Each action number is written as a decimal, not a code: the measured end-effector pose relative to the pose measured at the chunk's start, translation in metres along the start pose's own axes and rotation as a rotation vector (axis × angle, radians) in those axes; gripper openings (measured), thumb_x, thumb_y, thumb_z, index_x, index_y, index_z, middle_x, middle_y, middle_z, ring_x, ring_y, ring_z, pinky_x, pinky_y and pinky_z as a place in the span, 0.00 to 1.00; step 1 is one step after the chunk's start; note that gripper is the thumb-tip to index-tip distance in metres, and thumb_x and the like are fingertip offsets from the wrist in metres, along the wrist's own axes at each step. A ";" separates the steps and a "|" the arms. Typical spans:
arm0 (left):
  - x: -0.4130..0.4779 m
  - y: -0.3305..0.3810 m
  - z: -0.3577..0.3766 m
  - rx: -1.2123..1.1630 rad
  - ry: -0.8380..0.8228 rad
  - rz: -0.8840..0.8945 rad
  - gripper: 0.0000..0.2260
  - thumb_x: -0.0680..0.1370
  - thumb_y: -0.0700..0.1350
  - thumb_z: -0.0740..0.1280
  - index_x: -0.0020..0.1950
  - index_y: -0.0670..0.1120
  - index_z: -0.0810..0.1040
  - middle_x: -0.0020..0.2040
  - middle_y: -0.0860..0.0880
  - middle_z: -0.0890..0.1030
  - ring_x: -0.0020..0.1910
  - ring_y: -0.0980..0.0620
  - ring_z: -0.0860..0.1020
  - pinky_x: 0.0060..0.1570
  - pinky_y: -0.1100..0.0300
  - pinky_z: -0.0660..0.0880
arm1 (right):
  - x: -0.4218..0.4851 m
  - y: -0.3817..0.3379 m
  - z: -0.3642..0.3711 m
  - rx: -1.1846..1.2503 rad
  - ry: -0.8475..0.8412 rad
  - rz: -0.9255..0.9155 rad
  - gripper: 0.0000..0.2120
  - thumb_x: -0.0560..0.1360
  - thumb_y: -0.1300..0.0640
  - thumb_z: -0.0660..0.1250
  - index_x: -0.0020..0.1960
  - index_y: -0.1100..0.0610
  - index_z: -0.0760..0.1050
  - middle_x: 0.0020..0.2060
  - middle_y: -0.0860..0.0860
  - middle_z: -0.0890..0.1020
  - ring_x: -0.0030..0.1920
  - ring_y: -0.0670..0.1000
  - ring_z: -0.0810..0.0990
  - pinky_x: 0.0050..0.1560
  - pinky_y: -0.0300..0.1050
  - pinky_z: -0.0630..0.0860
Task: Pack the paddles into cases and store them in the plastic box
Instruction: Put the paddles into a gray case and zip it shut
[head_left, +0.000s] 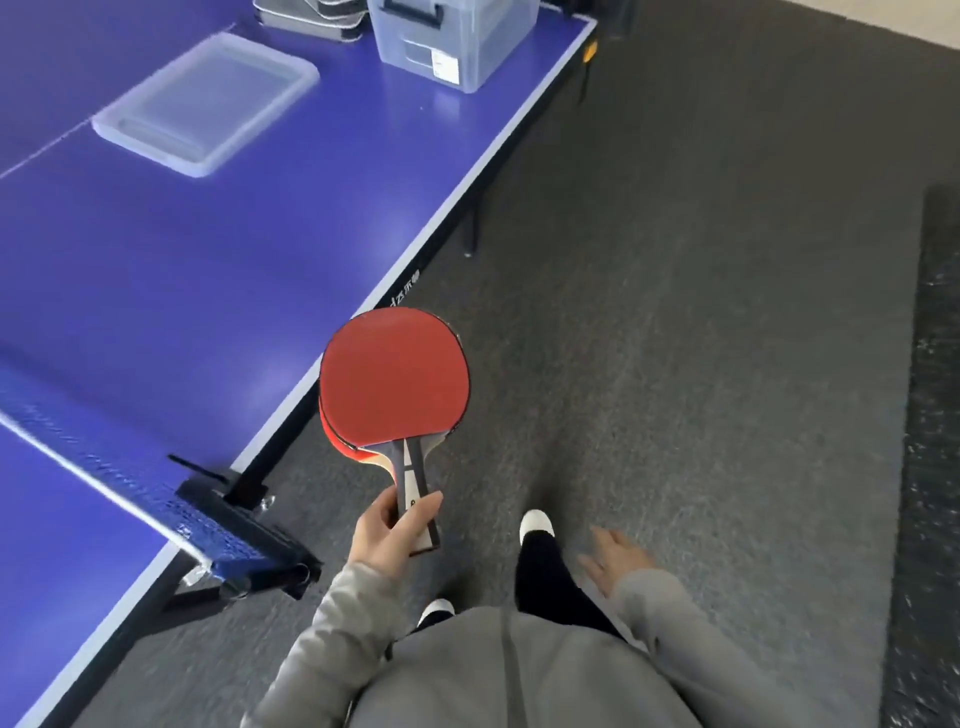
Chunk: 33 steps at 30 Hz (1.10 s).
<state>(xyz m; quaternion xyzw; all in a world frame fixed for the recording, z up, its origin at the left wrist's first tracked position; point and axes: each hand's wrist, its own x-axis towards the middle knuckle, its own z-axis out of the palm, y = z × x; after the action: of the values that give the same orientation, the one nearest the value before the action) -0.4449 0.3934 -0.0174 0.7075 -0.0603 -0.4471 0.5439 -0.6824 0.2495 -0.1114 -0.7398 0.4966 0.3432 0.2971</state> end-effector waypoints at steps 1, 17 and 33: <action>0.007 0.005 0.010 -0.027 0.032 -0.001 0.06 0.71 0.43 0.73 0.43 0.43 0.78 0.30 0.52 0.76 0.34 0.52 0.74 0.34 0.62 0.74 | 0.012 0.004 -0.018 -0.009 0.002 -0.029 0.29 0.79 0.44 0.55 0.76 0.51 0.52 0.73 0.52 0.62 0.69 0.55 0.67 0.68 0.47 0.65; 0.058 0.035 0.053 -0.279 0.415 0.021 0.12 0.58 0.60 0.73 0.32 0.54 0.80 0.27 0.55 0.74 0.34 0.51 0.73 0.41 0.51 0.74 | 0.116 -0.019 -0.206 -0.478 0.029 -0.292 0.27 0.81 0.43 0.50 0.77 0.49 0.49 0.75 0.49 0.56 0.75 0.50 0.54 0.74 0.53 0.52; 0.198 0.084 -0.082 -0.530 0.715 -0.009 0.21 0.55 0.59 0.74 0.34 0.45 0.73 0.29 0.49 0.72 0.34 0.48 0.71 0.42 0.51 0.69 | 0.194 -0.261 -0.280 -0.619 0.234 -0.589 0.31 0.79 0.39 0.49 0.77 0.46 0.41 0.77 0.46 0.43 0.77 0.48 0.42 0.74 0.56 0.46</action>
<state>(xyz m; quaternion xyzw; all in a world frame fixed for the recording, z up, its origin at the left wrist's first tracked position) -0.2365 0.3051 -0.0598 0.6540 0.2515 -0.1766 0.6913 -0.3252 0.0141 -0.0773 -0.9378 0.1687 0.2903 0.0882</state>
